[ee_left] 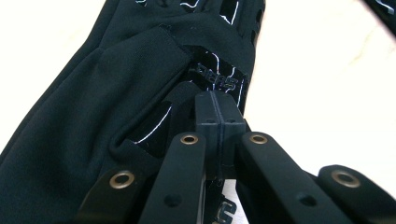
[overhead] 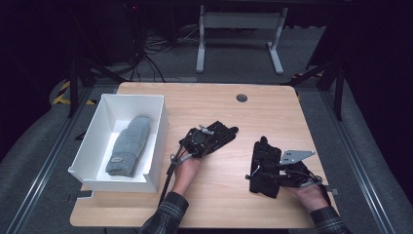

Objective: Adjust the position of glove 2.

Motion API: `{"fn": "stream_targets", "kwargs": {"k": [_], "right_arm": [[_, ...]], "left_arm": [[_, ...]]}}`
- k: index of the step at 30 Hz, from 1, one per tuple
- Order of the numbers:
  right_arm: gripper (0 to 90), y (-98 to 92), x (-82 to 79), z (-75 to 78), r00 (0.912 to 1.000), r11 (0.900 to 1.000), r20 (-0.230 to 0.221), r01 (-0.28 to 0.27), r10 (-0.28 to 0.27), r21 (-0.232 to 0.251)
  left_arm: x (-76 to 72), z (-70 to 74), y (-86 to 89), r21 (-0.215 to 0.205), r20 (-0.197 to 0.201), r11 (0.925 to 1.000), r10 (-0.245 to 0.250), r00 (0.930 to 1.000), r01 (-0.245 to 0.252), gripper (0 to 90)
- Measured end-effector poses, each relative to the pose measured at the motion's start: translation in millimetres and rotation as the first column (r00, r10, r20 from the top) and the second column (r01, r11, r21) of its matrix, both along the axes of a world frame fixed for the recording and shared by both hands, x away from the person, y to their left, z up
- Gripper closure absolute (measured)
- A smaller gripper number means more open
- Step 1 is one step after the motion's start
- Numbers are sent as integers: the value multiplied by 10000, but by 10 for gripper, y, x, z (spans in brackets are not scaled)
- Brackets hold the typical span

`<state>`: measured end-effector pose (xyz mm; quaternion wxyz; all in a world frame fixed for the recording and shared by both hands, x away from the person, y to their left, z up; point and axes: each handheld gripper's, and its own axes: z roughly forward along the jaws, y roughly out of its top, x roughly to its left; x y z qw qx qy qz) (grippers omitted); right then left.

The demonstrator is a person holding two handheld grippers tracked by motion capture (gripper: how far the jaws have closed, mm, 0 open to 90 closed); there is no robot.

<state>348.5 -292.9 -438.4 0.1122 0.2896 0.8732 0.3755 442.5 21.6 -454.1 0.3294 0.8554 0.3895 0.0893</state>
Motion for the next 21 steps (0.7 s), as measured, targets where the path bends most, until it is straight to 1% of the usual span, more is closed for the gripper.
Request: {"fn": "stream_targets", "kwargs": {"k": [1,3,5,7,11,13,16,19,21], "right_arm": [[643,0,0,0,10000,10000,0,0,0,0],[643,-5,4,-1,10000,10000,9,4,-4,-9],[642,-6,5,-1,10000,10000,2,18,-18,-15],[642,-6,8,-4,10000,10000,-2,20,-20,-19],[645,-7,9,-5,10000,10000,3,31,-31,-34],[645,-8,10,-5,10000,10000,4,33,-33,-34],[646,-9,12,-5,10000,10000,4,42,-42,-39],[654,-21,7,3,10000,10000,5,74,-74,-44],[659,-29,8,3,9999,9999,20,103,-103,-21]], "left_arm": [[0,0,0,0,0,10000,0,10000,0,900],[-48,3,-59,-28,-70,9994,-338,9994,337,900],[-66,0,-82,-64,-67,9990,-433,9990,432,900],[-98,-6,-129,-176,-106,9977,-652,9978,650,900],[-177,-14,-243,-349,-129,9938,-1059,9943,1054,900],[-215,-19,-306,-490,-198,9903,-1313,9911,1303,900],[-238,-1,-355,-521,-146,9858,-1606,9869,1596,900],[-217,74,-309,-680,24,9827,-1726,9850,1724,900],[-184,142,-234,-698,226,9847,-1582,9871,1594,900]]}}
